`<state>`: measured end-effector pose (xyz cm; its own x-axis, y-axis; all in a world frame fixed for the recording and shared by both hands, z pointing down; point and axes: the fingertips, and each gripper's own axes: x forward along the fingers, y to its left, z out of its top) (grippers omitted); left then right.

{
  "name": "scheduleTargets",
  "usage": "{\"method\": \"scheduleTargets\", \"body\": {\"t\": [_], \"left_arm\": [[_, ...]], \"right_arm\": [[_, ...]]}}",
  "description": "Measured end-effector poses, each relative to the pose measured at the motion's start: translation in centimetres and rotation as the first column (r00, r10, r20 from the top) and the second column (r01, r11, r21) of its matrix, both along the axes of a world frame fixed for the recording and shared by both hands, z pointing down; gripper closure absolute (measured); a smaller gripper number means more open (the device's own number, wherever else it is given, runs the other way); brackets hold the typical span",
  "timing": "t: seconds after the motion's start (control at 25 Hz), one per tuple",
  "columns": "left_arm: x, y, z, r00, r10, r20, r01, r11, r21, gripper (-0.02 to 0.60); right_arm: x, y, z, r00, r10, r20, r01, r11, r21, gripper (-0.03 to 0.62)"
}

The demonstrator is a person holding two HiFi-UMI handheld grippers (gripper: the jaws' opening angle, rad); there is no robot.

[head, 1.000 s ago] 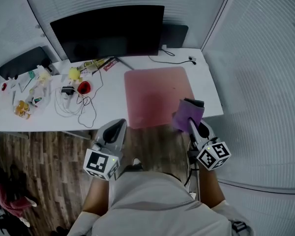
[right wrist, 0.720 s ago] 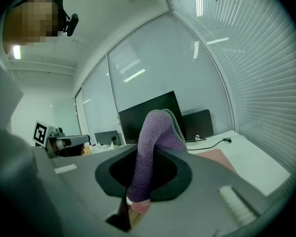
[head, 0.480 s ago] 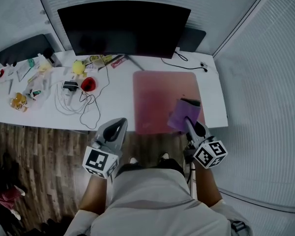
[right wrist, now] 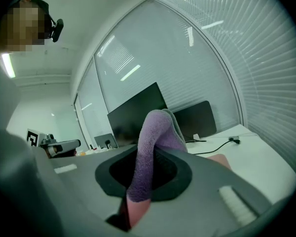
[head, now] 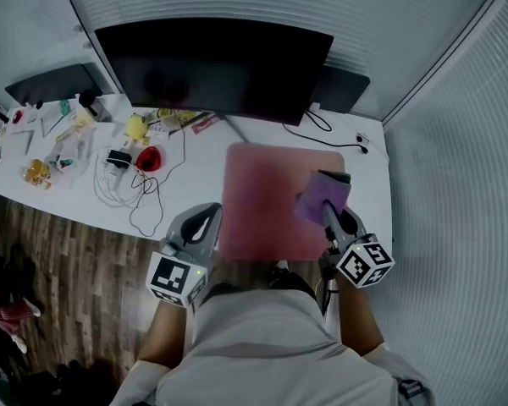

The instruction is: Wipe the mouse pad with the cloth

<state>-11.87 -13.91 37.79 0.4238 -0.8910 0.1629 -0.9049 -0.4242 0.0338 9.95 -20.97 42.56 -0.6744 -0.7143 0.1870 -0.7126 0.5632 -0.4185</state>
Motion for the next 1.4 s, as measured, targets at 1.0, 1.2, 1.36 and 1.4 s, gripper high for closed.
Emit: {"method": "scheduleTargets", "body": {"t": [1.0,1.2,1.36,1.4], "left_arm": [[-4.9,-8.3,4.1,0.991,-0.133,-0.018,0.13,0.985,-0.113,0.58],[-10.0,-7.0,6.1,0.99,-0.141,-0.017,0.136,0.978,-0.158,0.58],[-13.2,-7.1,6.7,0.988,-0.15,-0.032,0.144,0.977,-0.155,0.58],[-13.6,-7.3,6.5,0.988,-0.148,-0.036,0.141,0.978,-0.152,0.58]], "right_arm": [[-16.8,-8.9,10.5,0.89,-0.446,-0.091,0.412,0.875,-0.255,0.545],[-26.2,-8.8,13.3,0.828,-0.537,-0.162,0.483,0.829,-0.281,0.545],[-31.0,-10.8,16.6,0.833,-0.513,-0.206,0.441,0.842,-0.311,0.545],[-31.3,-11.3,17.7,0.838,-0.5,-0.218,0.416,0.844,-0.338,0.545]]}}
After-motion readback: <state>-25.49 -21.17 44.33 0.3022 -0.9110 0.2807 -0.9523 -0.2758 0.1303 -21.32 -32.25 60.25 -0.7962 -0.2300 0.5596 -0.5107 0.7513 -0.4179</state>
